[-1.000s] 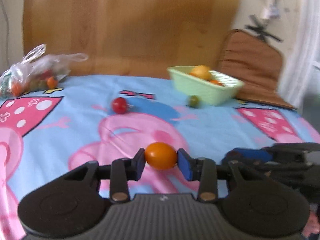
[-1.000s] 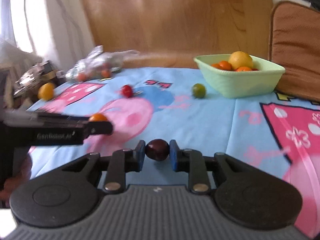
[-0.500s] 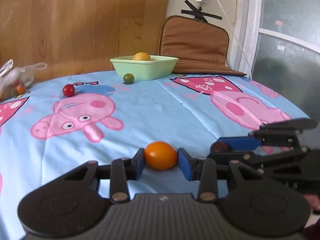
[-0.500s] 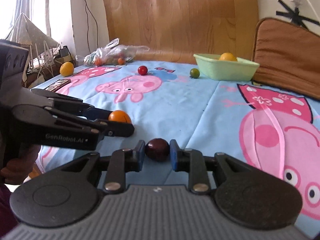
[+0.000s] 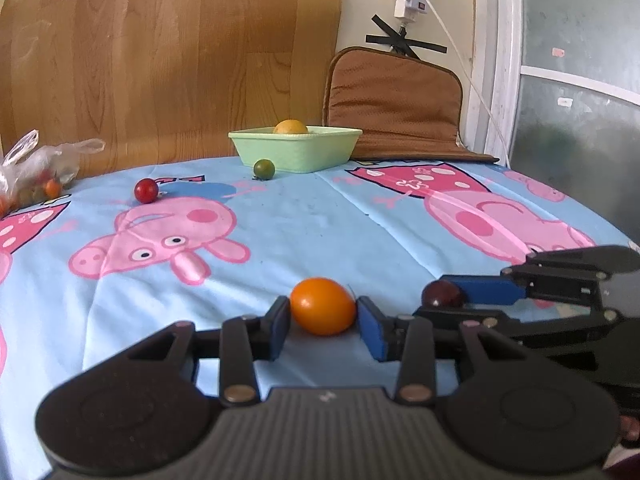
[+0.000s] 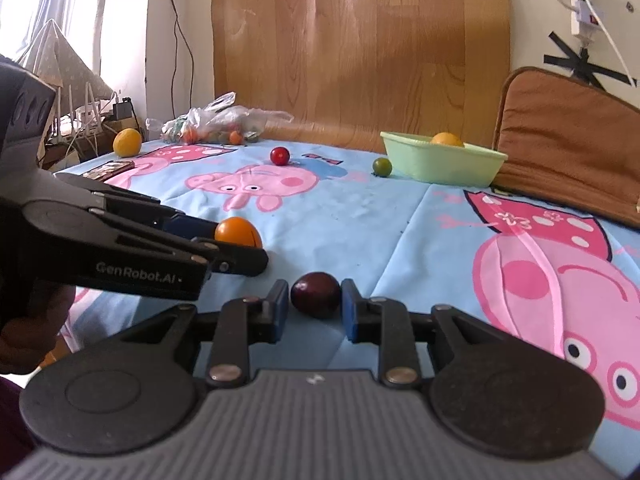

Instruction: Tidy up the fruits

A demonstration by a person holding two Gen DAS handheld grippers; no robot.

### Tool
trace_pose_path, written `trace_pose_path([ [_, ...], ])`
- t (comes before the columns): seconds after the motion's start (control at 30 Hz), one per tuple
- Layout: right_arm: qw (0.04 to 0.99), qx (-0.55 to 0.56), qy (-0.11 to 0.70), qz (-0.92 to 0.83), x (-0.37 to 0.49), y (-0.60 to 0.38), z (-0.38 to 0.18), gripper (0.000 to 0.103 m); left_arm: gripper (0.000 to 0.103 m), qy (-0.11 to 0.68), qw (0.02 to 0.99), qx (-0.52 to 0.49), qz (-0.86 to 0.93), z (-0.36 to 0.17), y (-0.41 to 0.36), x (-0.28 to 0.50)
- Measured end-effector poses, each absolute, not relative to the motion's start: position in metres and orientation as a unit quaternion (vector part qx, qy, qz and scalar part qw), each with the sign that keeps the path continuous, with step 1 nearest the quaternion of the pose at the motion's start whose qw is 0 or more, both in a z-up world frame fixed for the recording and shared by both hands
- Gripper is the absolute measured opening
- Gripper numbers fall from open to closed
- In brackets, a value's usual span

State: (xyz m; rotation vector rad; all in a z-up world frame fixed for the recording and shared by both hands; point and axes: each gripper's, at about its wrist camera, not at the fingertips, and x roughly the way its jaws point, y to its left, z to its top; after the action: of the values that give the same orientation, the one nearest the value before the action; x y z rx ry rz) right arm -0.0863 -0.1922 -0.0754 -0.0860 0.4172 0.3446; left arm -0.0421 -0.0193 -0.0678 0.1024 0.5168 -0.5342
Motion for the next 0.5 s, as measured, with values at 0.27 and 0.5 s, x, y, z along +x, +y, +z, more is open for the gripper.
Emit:
trace_pose_path([
  [0.27, 0.972, -0.022, 0.19, 0.135, -0.0879, -0.1987, -0.072, 0.029, 0.035, 0.256, 0.927, 0.047, -0.271, -0.065, -0.0192, -0.0476],
  [0.5, 0.971, -0.027, 0.197, 0.13, -0.0861, -0.1961, -0.0774, 0.029, 0.035, 0.255, 0.926, 0.052, -0.272, -0.0671, -0.0213, -0.0488],
])
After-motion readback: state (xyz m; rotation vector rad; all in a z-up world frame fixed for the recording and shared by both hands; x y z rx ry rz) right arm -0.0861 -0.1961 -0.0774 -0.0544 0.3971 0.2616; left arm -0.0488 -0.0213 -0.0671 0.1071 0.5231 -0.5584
